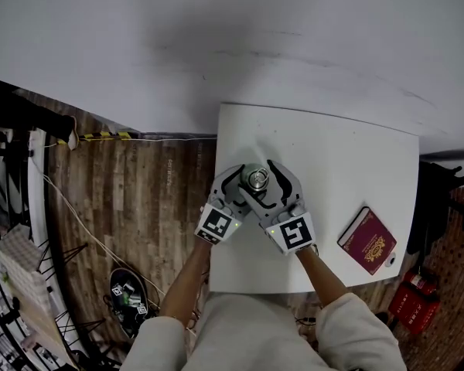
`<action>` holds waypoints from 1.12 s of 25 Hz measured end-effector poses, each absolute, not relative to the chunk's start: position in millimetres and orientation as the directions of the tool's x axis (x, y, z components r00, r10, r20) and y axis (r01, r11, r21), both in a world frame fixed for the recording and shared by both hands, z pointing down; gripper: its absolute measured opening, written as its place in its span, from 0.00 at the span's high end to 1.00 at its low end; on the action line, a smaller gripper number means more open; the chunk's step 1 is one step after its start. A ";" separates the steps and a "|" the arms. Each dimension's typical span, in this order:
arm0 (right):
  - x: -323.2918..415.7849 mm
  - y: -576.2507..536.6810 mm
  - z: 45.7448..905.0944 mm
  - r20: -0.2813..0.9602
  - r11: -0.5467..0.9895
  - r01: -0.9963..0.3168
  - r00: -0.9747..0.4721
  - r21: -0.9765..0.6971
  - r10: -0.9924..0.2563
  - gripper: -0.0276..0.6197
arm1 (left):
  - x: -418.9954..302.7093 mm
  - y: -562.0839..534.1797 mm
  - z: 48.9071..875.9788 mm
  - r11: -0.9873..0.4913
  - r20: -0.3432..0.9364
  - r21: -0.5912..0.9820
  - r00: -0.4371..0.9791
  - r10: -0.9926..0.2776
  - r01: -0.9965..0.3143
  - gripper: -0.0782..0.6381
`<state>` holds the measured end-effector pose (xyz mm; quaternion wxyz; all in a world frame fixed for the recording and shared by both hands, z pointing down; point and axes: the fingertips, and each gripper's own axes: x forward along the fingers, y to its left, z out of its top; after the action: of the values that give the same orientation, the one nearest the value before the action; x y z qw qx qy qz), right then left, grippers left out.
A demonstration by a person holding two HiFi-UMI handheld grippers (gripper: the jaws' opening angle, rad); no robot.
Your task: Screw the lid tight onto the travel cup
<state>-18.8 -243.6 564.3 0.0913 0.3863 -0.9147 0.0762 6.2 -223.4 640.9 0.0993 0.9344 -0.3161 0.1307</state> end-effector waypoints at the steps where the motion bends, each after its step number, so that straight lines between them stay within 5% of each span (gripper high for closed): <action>1: -18.5 -243.0 564.5 0.226 0.666 -0.742 -0.662 -0.070 -0.714 0.43 | 6.0 -223.6 640.8 -0.780 0.307 0.103 0.766 -0.565 -0.617 0.43; 14: -12.8 -245.7 573.9 0.273 0.480 -0.874 -0.481 -0.075 -0.833 0.53 | 6.1 -224.1 640.7 -0.780 0.298 0.101 0.766 -0.569 -0.618 0.43; 28: -23.0 -242.1 574.5 0.270 0.649 -0.758 -0.640 -0.068 -0.720 0.55 | 5.7 -224.5 641.0 -0.782 0.301 0.100 0.768 -0.566 -0.616 0.43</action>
<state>-23.0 -242.1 574.5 0.1100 0.4099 -0.9012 0.0876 5.7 -224.5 641.0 0.0966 0.9351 -0.3159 0.1281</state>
